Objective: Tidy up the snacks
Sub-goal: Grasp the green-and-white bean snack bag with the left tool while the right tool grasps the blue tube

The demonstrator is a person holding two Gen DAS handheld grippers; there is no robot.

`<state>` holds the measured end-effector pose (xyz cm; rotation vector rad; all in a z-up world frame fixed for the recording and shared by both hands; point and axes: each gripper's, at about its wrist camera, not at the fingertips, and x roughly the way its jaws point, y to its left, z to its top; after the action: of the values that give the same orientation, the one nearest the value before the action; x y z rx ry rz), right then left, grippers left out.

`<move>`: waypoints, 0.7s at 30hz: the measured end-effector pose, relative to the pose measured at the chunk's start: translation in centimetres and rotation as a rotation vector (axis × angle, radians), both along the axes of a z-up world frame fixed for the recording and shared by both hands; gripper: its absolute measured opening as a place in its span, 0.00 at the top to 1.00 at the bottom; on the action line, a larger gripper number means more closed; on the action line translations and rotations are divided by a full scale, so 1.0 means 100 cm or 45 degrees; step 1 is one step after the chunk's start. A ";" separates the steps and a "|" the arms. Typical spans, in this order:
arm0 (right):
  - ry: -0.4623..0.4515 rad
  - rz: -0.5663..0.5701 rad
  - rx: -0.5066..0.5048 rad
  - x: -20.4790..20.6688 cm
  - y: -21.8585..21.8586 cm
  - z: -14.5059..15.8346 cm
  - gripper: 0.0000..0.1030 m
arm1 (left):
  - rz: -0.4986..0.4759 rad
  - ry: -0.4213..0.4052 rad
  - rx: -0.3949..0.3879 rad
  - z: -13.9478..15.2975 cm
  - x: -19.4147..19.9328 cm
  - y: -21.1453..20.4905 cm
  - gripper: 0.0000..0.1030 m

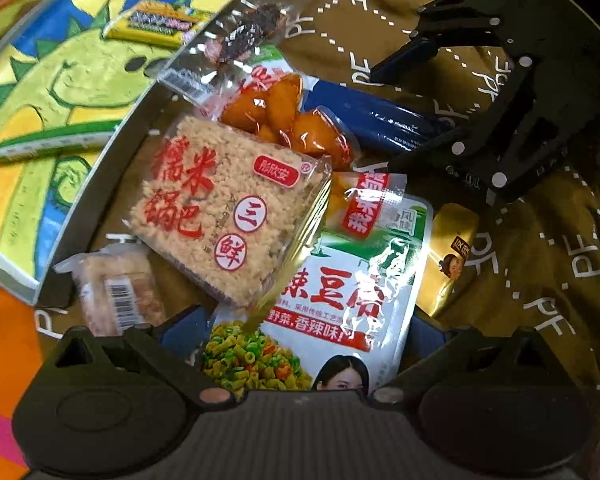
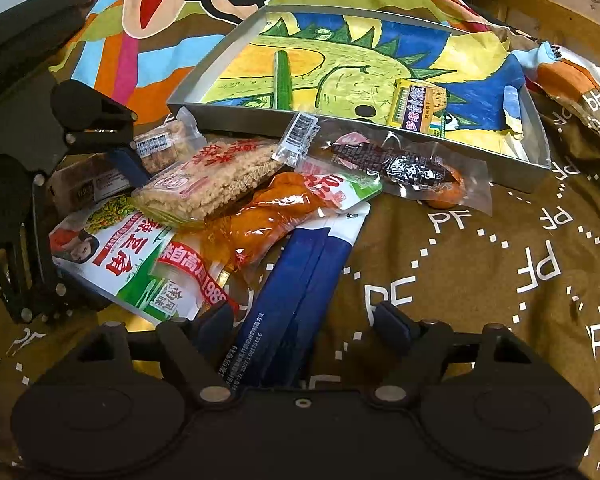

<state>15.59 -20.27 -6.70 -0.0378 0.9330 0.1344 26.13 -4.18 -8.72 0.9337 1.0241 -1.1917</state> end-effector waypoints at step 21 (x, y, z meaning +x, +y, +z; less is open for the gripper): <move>0.105 -0.055 0.097 -0.015 -0.017 0.010 0.60 | 0.812 0.165 0.103 0.018 -0.030 0.016 0.10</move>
<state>14.04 -21.93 -5.71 0.0586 1.0099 0.1318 23.09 -2.61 -6.88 0.5254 1.3525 -0.6816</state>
